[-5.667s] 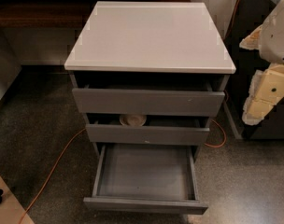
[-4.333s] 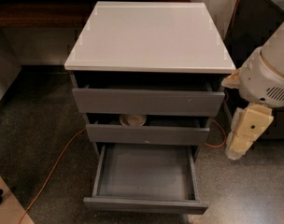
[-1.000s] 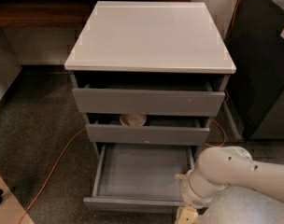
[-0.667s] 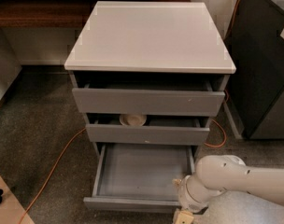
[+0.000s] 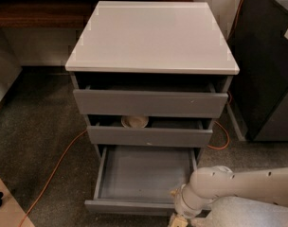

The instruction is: Close bottom drawer

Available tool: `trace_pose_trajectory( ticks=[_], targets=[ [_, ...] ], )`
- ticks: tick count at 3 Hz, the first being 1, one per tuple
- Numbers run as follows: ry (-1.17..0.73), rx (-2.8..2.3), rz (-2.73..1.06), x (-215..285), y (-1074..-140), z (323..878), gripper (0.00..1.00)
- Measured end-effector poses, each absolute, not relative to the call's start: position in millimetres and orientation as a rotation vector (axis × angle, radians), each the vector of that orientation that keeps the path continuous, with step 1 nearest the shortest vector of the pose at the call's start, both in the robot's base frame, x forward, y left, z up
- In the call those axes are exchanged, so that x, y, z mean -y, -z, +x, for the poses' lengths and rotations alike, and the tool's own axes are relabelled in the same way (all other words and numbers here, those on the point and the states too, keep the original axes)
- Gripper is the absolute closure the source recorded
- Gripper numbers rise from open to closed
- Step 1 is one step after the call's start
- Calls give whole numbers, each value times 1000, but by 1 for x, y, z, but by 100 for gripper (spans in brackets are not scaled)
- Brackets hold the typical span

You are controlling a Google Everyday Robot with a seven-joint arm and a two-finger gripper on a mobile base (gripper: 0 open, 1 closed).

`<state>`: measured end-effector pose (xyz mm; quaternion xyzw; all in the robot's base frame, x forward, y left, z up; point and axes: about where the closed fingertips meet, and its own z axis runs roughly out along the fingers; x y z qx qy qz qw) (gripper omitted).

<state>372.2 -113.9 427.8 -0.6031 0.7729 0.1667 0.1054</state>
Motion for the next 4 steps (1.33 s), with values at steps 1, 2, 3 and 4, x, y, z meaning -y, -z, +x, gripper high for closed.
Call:
trace_pose_trajectory(
  ticks=[1, 2, 3, 4],
  targets=[
    [-491, -2305, -1776, 114, -395, 376, 41],
    [-443, -2335, -1775, 117, -364, 383, 65],
    [-408, -2357, -1773, 124, -340, 392, 88],
    [-409, -2360, -1775, 124, -339, 390, 100]
  ],
)
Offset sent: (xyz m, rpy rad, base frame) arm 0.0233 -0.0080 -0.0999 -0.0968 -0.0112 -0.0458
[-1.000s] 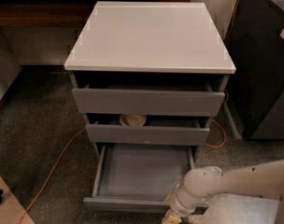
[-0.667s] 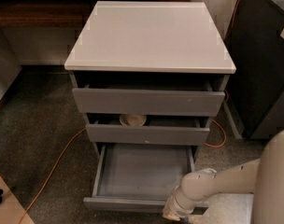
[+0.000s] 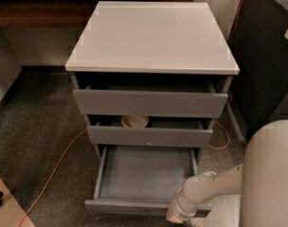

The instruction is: Close bottom drawer

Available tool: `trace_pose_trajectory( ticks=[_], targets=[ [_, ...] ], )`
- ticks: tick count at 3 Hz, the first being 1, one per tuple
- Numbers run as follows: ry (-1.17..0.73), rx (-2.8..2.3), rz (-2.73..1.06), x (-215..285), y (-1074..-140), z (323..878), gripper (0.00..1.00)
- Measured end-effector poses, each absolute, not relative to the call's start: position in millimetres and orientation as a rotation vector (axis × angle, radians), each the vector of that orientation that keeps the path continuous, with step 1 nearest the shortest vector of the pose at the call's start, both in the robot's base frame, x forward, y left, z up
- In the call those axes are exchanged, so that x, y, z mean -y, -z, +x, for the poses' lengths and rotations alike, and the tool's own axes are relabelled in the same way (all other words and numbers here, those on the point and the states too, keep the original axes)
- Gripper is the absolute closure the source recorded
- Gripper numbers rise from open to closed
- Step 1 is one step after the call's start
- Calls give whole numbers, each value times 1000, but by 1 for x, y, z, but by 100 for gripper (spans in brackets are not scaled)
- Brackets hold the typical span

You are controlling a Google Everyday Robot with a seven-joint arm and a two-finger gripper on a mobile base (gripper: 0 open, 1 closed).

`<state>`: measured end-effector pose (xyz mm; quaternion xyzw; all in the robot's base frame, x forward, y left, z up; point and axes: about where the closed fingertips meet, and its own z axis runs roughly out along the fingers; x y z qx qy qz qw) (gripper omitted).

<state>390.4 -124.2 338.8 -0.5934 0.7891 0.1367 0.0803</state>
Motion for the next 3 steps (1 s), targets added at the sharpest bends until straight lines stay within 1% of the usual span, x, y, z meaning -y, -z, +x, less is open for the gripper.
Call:
trace_pose_trajectory(
  ticks=[1, 3],
  targets=[
    [-409, -2360, -1775, 124, -339, 390, 100],
    [-376, -2412, -1740, 136, -293, 403, 100]
  ],
)
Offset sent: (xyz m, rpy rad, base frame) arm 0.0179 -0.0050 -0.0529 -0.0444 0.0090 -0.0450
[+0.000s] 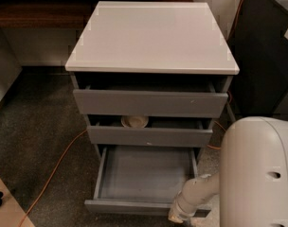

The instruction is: Close bottom drawer

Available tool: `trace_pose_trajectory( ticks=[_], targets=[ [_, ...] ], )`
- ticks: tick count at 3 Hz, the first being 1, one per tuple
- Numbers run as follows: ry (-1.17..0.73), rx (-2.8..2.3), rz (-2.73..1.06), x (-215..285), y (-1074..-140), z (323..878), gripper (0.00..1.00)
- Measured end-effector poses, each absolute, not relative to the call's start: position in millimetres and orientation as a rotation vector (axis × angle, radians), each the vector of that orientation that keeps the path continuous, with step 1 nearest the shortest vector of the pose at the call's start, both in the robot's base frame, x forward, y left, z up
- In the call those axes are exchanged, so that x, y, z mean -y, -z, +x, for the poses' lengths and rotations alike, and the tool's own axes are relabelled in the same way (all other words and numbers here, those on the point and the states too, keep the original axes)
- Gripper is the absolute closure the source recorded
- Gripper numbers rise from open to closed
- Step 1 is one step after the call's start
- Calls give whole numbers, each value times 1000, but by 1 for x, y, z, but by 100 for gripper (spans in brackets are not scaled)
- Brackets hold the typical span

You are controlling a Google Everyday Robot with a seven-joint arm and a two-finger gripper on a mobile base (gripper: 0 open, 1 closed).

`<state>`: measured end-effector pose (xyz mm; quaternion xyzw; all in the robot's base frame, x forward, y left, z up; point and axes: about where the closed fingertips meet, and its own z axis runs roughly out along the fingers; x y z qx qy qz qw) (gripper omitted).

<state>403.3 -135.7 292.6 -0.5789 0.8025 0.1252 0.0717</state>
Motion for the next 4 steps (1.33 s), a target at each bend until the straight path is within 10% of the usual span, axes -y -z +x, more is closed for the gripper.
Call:
trace_pose_trajectory(
  ticks=[4],
  targets=[
    [-342, -2366, -1698, 169, -186, 416, 100]
  ],
)
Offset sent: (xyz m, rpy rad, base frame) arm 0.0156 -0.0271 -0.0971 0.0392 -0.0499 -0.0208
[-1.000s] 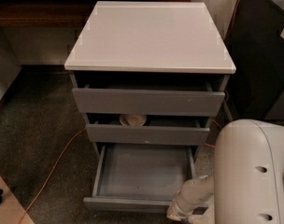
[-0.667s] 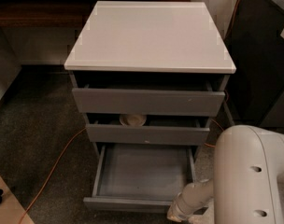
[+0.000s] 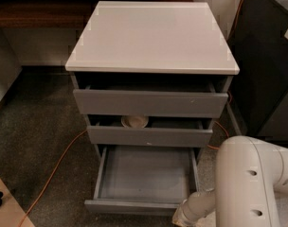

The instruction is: Close bottom drawer

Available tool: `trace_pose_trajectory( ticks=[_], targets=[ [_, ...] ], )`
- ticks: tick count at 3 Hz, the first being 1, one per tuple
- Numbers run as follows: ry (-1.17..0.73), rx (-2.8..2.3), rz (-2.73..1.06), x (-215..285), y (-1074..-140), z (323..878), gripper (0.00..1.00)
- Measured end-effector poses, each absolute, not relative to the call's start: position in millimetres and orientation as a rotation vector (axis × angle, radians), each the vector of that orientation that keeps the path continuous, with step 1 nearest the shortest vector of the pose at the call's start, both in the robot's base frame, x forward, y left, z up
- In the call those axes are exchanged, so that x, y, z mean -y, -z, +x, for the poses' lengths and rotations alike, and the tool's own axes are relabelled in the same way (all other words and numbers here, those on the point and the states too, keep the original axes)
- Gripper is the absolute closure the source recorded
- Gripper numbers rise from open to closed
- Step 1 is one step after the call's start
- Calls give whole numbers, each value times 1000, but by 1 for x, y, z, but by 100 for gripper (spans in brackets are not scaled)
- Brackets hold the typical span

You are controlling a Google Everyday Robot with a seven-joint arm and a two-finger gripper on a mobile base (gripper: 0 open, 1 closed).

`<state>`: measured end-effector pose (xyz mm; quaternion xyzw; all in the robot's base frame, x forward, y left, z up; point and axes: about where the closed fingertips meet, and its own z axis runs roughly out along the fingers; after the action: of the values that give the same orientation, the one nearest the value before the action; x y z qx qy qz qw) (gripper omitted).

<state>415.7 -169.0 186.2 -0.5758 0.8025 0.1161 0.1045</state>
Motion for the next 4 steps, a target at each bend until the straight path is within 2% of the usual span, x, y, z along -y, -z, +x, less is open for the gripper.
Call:
trace_pose_trajectory(
  ticks=[4],
  targets=[
    [-221, -2345, -1606, 185, -150, 453, 100]
  ],
)
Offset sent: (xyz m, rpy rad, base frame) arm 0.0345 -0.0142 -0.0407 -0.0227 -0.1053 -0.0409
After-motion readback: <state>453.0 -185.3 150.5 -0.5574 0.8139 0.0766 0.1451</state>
